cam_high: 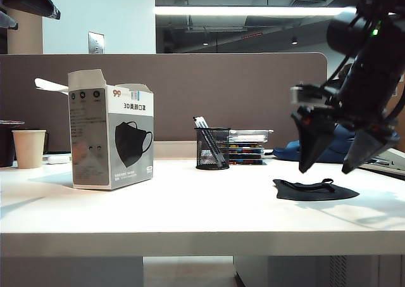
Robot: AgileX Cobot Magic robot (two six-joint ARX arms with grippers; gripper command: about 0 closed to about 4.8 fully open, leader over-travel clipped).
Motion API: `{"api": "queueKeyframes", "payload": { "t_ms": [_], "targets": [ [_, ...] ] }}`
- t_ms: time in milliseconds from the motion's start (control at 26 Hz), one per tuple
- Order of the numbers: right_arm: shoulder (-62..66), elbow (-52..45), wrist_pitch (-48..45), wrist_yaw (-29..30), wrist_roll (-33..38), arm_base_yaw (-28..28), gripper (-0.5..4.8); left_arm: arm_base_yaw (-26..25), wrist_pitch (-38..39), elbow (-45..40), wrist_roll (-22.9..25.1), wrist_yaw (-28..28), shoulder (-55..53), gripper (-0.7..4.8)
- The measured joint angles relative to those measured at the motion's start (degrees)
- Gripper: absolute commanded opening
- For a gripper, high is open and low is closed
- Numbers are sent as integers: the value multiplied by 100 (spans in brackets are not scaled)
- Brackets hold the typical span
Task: Put the mask into the mask box.
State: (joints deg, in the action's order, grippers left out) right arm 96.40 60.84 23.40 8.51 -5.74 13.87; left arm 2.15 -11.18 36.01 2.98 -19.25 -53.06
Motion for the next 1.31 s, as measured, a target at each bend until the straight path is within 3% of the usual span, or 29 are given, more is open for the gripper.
{"api": "queueKeyframes", "payload": {
  "t_ms": [154, 423, 462, 577, 616, 654, 693, 962, 1309],
  "targets": [
    [313, 46, -111, -354, -13, 2, 479, 0, -11, 7, -4, -2, -175, 467],
    [931, 479, -308, -442, -33, 68, 479, 0, -20, 7, -24, -28, -275, 466],
    [960, 490, -350, -439, -35, 68, 458, 0, -20, 7, -24, -61, -278, 465],
    [1064, 529, -507, -437, -35, 68, 278, 0, -20, 7, -24, -361, -278, 460],
    [1084, 529, -555, -433, -35, 68, 202, 0, -20, 7, -24, -474, -275, 458],
    [1104, 529, -595, -422, -33, 63, 73, 0, -20, 7, -24, -634, -275, 458],
    [1115, 531, -629, -376, -31, 63, 1, 0, -17, 7, -24, -907, -275, 457],
    [1156, 695, -450, -234, -28, 85, -8, 0, 133, 9, -22, -1641, -275, 457],
    [994, 1875, 350, 774, -26, 63, -8, 0, 221, 9, -24, -1971, -275, 425]
  ]
}}
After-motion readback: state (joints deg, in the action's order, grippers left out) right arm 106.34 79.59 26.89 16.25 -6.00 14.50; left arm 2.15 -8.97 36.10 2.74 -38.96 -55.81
